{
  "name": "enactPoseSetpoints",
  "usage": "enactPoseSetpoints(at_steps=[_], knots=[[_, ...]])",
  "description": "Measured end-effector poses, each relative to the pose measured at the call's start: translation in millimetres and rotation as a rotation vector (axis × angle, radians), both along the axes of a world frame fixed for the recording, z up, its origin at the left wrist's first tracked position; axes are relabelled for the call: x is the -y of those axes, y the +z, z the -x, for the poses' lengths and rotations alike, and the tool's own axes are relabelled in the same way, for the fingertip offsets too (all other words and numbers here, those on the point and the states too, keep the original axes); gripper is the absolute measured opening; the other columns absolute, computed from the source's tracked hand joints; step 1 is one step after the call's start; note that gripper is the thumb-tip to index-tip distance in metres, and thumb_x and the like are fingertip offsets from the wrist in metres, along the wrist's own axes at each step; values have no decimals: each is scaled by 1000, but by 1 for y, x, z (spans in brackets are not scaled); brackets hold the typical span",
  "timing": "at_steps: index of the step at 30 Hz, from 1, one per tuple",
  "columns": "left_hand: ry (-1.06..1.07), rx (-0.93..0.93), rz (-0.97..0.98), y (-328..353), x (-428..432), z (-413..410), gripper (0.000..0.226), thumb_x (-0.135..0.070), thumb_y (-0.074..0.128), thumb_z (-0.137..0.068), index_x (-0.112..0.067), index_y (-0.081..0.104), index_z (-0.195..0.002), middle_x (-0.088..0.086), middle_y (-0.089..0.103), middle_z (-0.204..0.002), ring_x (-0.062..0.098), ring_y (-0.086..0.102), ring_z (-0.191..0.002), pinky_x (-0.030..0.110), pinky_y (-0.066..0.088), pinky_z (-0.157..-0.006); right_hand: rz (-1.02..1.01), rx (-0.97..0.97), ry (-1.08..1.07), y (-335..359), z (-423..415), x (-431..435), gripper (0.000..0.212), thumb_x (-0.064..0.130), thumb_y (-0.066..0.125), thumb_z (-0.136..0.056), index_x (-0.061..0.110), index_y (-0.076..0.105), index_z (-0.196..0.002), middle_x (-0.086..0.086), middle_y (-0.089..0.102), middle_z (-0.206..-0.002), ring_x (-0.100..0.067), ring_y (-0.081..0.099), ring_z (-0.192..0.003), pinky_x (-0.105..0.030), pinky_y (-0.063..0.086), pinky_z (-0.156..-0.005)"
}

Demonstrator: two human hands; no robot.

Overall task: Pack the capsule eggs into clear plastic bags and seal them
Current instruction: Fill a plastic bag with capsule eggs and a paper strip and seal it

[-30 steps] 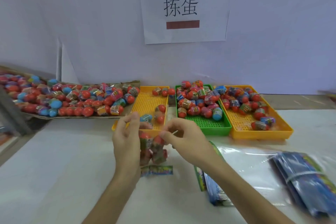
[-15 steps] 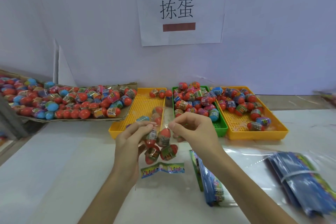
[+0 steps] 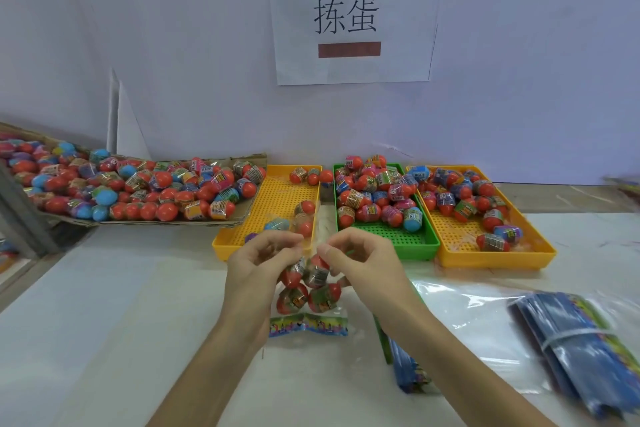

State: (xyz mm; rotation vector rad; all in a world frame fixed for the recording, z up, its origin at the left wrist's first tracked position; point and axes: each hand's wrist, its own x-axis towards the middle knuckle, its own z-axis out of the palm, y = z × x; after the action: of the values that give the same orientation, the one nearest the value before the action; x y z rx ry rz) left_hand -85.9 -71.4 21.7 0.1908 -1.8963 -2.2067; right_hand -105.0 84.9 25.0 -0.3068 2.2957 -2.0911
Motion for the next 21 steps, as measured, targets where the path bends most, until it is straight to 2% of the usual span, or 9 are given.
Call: enactPoseSetpoints(at_steps=[2, 4, 7, 9, 12, 14, 17, 21], knots=[[10, 5, -4, 1, 0, 1, 19, -1, 74, -83, -19, 77, -79, 6, 70, -83, 23, 66, -87, 36, 56, -79, 23, -48, -29, 1, 1, -1, 15, 10, 75, -87, 22, 74, -78, 0, 72, -75, -10, 65, -68, -23, 55, -61], [11, -2, -44, 2, 0, 0, 16, -9, 80, -77, -20, 76, -88, 5, 73, -87, 25, 69, -87, 36, 57, -75, 67, -75, -59, 3, 1, -2, 18, 5, 75, -86, 22, 75, -79, 0, 73, -75, -11, 66, -67, -23, 55, -59], [-21, 2, -139, 3, -1, 0, 50, -29, 81, -66, -15, 69, -112, 9, 78, -98, 24, 75, -85, 28, 60, -65, 161, -55, -69, 5, 1, -5, 12, 5, 75, -87, 17, 77, -82, 0, 73, -73, -6, 64, -64, -21, 53, -60], [-38, 15, -182, 5, -2, 0, 52, -34, 78, -70, -12, 68, -116, 9, 77, -98, 18, 74, -80, 24, 58, -63, 193, -24, -87, 7, 2, -7, 8, 8, 75, -87, 15, 77, -85, 1, 73, -73, -6, 64, -64, -22, 54, -61], [-41, 23, -197, 6, -2, -1, 42, -31, 74, -77, -8, 70, -112, 12, 71, -95, 20, 67, -80, 25, 57, -67, 210, 25, -111, 8, 4, -10, 7, 10, 76, -87, 16, 78, -87, 2, 73, -74, -6, 64, -66, -23, 55, -64], [-38, 28, -164, 6, -1, 0, 27, -25, 74, -81, -9, 69, -103, 13, 72, -93, 22, 67, -79, 29, 56, -70, 215, 49, -115, 8, 5, -10, 7, 10, 76, -87, 16, 78, -88, 1, 73, -74, -7, 63, -66, -20, 53, -63], [11, 28, -124, 6, -1, 0, 2, -12, 68, -91, -12, 66, -91, 9, 77, -88, 20, 72, -72, 26, 56, -61, 268, 99, -115, 8, 5, -10, 6, 11, 78, -84, 15, 79, -88, -2, 74, -76, -10, 62, -66, -19, 53, -63], [119, -23, -70, 4, -5, -1, 8, -11, 67, -94, -15, 64, -88, 7, 75, -79, 21, 72, -69, 25, 55, -55, 342, 144, -70, 9, 5, -9, 7, 9, 76, -84, 12, 78, -90, -2, 75, -78, -9, 68, -69, -17, 53, -64]])
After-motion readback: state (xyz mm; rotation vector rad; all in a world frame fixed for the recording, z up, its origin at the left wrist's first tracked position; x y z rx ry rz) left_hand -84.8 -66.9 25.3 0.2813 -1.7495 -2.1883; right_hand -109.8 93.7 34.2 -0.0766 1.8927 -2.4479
